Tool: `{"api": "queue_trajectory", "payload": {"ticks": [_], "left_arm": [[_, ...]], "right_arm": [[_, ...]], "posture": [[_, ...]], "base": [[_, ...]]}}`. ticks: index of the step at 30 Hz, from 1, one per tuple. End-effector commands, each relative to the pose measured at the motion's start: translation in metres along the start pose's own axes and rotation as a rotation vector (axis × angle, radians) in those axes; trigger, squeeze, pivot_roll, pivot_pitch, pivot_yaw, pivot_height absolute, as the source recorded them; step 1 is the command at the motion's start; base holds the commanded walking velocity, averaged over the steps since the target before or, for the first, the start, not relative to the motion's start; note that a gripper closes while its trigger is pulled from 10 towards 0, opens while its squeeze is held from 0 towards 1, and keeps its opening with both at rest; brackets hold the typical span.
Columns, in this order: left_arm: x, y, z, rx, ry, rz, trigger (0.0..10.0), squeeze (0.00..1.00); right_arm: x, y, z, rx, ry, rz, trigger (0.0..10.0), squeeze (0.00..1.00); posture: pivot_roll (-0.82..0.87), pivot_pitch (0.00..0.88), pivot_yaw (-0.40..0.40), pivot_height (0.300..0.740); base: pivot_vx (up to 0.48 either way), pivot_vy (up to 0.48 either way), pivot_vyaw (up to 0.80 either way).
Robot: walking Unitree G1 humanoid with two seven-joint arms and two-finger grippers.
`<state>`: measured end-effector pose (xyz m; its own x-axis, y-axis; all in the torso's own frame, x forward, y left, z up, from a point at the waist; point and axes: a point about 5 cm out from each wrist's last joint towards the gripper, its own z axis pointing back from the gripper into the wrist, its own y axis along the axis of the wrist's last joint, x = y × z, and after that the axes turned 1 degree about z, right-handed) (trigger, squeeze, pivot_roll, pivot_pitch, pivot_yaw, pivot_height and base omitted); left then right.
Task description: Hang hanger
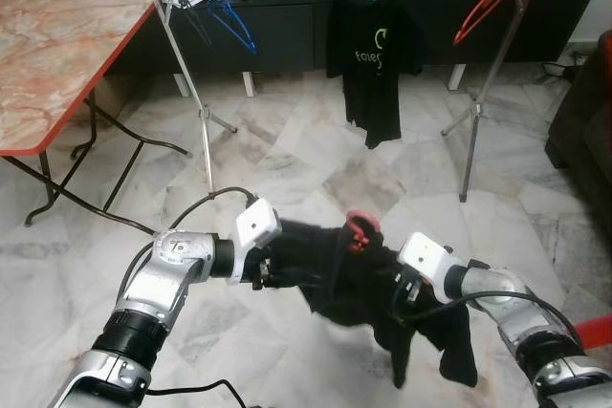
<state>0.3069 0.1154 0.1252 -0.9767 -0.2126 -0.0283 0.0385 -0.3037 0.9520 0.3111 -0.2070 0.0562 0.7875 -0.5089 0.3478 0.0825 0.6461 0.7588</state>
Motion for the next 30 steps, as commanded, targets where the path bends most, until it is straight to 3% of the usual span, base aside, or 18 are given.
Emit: {"api": "queue_trajectory", "payload": {"ticks": [1, 3, 4, 8, 9, 10, 11, 17, 18, 19, 20, 21, 30], "left_arm": [[0.002, 0.0, 0.001, -0.036, -0.026, -0.037, 10.0, 1.0], [0.002, -0.002, 0.0, -0.062, -0.034, -0.071, 10.0, 1.0], [0.003, -0.003, -0.001, -0.083, -0.049, -0.088, 10.0, 0.0], [0.003, -0.004, -0.001, -0.088, -0.074, -0.065, 10.0, 0.0], [0.003, -0.004, -0.001, -0.089, -0.079, -0.062, 10.0, 0.47], [0.003, -0.004, 0.0, -0.089, -0.082, -0.063, 10.0, 0.61], [0.002, -0.003, 0.0, -0.092, -0.078, -0.071, 10.0, 1.0], [-0.003, -0.001, 0.0, -0.086, -0.056, -0.086, 10.0, 1.0], [-0.004, 0.001, 0.0, -0.082, -0.053, -0.086, 10.0, 0.71], [-0.004, 0.001, 0.0, -0.082, -0.053, -0.086, 10.0, 0.71], [-0.004, 0.002, 0.001, -0.081, -0.063, -0.076, 10.0, 0.41], [-0.003, 0.002, 0.001, -0.082, -0.069, -0.072, 10.0, 0.0], [0.003, -0.007, -0.004, -0.112, -0.129, -0.027, 10.0, 0.0]], "right_arm": [[0.004, 0.013, 0.0, 0.069, 0.004, 0.041, 0.0, 0.0], [0.005, 0.015, 0.001, 0.078, 0.01, 0.054, 0.0, 0.0], [0.005, 0.017, 0.001, 0.088, 0.025, 0.059, 0.0, 0.0], [0.0, 0.021, 0.001, 0.102, 0.077, 0.078, 0.0, 0.0], [-0.001, 0.022, 0.001, 0.11, 0.091, 0.082, 0.0, 0.0], [-0.003, 0.024, 0.001, 0.123, 0.111, 0.086, 0.0, 0.0], [-0.004, 0.024, 0.001, 0.127, 0.12, 0.087, 0.0, 0.0], [-0.007, 0.025, 0.002, 0.128, 0.155, 0.105, 0.0, 0.0], [-0.007, 0.024, 0.003, 0.123, 0.158, 0.106, 0.0, 0.0], [-0.007, 0.024, 0.003, 0.123, 0.158, 0.106, 0.0, 0.0], [-0.007, 0.024, 0.003, 0.119, 0.16, 0.107, 0.0, 0.0], [-0.007, 0.024, 0.003, 0.119, 0.16, 0.108, 0.0, 0.0], [-0.015, 0.036, -0.001, 0.165, 0.211, 0.125, 0.0, 0.0]], "posture": [[-0.07, 0.09, 0.085, 0.74], [-0.07, 0.091, 0.086, 0.74], [-0.07, 0.093, 0.087, 0.74], [-0.07, 0.095, 0.088, 0.74], [-0.06, 0.099, 0.088, 0.74], [-0.06, 0.1, 0.089, 0.74], [-0.06, 0.1, 0.089, 0.74], [-0.07, 0.104, 0.09, 0.74], [-0.07, 0.106, 0.089, 0.74], [-0.07, 0.106, 0.089, 0.74], [-0.07, 0.106, 0.089, 0.74], [-0.07, 0.106, 0.09, 0.74], [-0.07, 0.107, 0.093, 0.74]], "base": [[0.0, 0.0, 0.0], [0.0, 0.0, 0.0], [0.0, 0.0, 0.0], [0.0, 0.0, 0.0], [0.0, 0.0, 0.0], [0.0, 0.0, 0.0], [0.0, 0.0, 0.0], [0.0, 0.0, 0.0], [0.0, 0.0, 0.0], [0.0, 0.0, 0.0], [0.0, 0.0, 0.0], [0.0, 0.0, 0.0], [0.0, 0.0, 0.0]]}}
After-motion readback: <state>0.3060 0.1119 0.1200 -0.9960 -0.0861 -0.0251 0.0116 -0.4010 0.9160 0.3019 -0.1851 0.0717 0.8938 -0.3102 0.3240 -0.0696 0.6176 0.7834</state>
